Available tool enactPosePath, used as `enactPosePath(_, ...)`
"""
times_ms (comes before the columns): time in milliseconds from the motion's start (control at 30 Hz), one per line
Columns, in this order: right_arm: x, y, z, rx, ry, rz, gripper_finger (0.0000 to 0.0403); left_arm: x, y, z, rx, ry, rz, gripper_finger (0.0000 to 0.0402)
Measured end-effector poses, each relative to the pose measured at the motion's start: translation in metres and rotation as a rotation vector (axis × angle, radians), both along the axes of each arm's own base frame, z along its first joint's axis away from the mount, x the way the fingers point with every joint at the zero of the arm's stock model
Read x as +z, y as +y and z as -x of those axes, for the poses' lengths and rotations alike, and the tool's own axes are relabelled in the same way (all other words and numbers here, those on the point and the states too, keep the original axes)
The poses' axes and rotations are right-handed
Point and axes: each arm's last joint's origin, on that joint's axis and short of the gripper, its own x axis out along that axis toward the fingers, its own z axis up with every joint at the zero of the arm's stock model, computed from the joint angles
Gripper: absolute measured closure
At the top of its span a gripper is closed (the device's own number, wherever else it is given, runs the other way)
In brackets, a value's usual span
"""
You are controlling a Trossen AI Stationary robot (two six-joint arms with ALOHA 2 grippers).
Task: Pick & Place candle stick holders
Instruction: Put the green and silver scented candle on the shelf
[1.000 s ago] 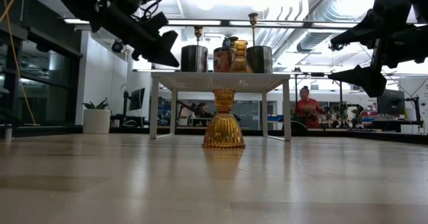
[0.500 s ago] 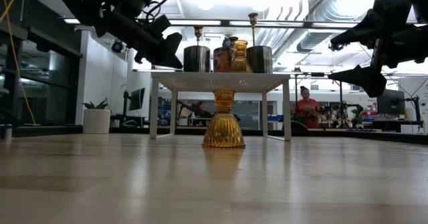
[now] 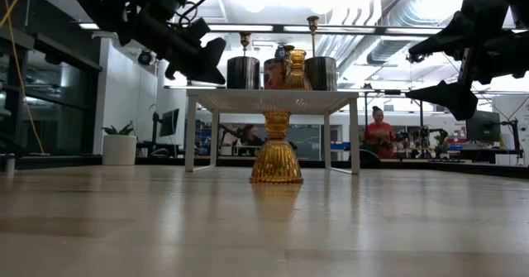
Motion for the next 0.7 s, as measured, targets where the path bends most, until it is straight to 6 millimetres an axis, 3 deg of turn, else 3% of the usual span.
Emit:
enactPosePath(333, -0.0001, 0.0008, -0.0001, 0.025, 0.001, -0.003, 0.0027, 0.0004, -0.0026, -0.0023, -0.104, -0.047, 0.058, 0.0401)
enactPosePath(700, -0.0001, 0.0008, -0.0002, 0.026, 0.001, -0.003, 0.0027, 0.0006, -0.0024, -0.0022, -0.103, -0.047, 0.057, 0.0401)
